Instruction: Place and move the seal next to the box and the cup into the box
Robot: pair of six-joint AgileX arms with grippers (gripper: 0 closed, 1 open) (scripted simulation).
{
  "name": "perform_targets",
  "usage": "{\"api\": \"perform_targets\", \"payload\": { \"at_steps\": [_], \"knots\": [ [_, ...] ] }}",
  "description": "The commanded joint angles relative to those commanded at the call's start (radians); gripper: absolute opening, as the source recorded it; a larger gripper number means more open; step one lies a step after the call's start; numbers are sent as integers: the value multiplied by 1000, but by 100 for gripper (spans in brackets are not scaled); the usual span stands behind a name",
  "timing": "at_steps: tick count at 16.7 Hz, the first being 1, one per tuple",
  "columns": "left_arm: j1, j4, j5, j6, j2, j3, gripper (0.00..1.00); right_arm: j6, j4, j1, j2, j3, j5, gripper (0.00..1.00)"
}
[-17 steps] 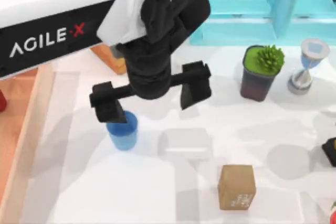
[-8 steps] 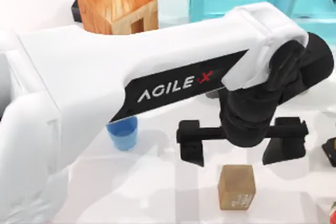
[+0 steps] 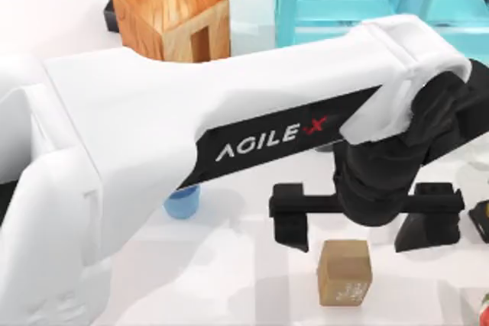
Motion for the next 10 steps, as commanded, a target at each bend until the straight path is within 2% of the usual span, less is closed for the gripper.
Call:
{"api": "perform_targets", "payload": {
  "at_steps": [3,10],
  "knots": [
    [-1,40,1,3,8,-38,100,0,0,0,0,0,0,100],
    [-2,278,1,2,54,-226,100,0,0,0,0,0,0,100]
  ]
}}
